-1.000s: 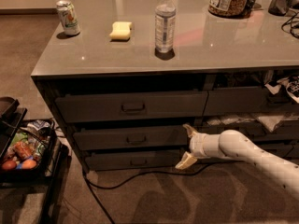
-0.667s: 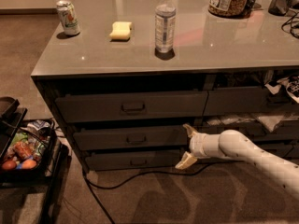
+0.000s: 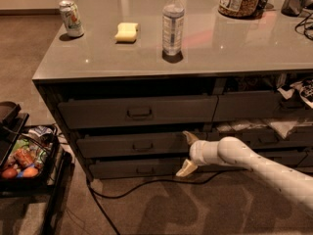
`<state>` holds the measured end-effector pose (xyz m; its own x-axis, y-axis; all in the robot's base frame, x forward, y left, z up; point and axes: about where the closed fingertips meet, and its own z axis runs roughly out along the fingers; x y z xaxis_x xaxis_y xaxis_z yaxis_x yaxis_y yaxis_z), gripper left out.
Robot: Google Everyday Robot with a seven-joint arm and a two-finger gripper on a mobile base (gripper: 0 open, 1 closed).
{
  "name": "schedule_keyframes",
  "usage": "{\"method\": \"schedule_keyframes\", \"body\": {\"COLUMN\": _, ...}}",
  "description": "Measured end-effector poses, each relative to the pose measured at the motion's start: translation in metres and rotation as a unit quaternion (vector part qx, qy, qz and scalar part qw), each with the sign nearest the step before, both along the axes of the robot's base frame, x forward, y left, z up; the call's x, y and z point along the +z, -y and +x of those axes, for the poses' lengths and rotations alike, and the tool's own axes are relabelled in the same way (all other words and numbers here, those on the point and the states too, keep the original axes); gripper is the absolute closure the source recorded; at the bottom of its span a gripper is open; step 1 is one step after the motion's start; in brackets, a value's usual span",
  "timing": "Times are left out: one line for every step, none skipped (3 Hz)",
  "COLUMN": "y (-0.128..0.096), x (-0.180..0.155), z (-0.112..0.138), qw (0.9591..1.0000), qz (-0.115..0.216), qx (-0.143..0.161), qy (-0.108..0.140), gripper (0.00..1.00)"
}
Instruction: Open middle drawer
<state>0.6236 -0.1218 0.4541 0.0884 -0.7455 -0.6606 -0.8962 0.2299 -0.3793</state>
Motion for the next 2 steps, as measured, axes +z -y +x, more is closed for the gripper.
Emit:
{"method": "schedule_keyframes", "body": {"y": -0.014, "x": -0.003, "z": 0.009, "qw": 0.9998, "qz": 0.001, "qx": 0.005, "qy": 0.021, "gripper": 0.00}}
{"method": "schedule_keyframes", "body": {"y": -0.026, "x": -0.002, "z": 0.021, "qw": 0.9991, "qz": 0.001, "qx": 0.009, "qy": 0.042, "gripper": 0.00}}
